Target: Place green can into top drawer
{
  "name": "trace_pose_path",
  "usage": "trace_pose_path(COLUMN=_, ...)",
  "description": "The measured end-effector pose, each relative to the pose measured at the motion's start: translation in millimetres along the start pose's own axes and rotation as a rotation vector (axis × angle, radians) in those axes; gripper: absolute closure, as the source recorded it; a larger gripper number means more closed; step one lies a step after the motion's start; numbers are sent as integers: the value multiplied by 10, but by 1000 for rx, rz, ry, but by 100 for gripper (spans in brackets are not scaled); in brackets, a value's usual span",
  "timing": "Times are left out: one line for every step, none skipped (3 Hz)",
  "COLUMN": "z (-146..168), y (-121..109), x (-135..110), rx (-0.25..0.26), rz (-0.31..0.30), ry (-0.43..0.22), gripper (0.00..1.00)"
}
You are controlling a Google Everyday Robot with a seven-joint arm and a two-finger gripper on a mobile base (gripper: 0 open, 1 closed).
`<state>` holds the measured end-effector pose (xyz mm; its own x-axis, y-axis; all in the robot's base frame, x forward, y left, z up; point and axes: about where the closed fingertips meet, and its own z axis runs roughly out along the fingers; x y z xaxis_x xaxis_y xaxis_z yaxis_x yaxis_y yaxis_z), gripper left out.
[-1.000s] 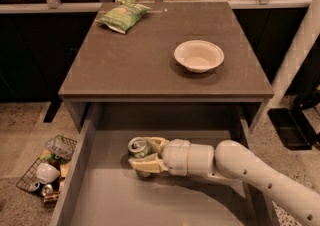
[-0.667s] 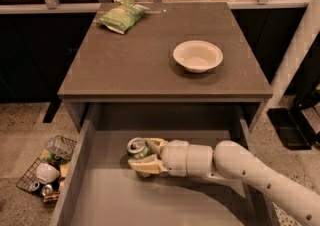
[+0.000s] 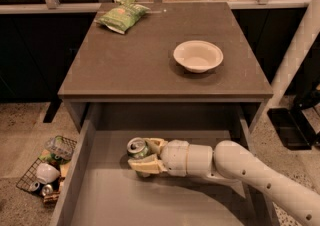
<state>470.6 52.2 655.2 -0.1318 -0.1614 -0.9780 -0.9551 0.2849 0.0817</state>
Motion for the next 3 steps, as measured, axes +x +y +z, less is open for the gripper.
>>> trace_pose_path(z=12, y=10, x=-3, rx=-3, rz=-1, ry=0, gripper=38)
trace_pose_path(z=15, y=13, x=-4, rx=-4, rz=-1, ry=0, gripper=14)
trace_pose_path(z=28, y=23, x=-7, rx=-7, rz=-2, ry=0, gripper=0)
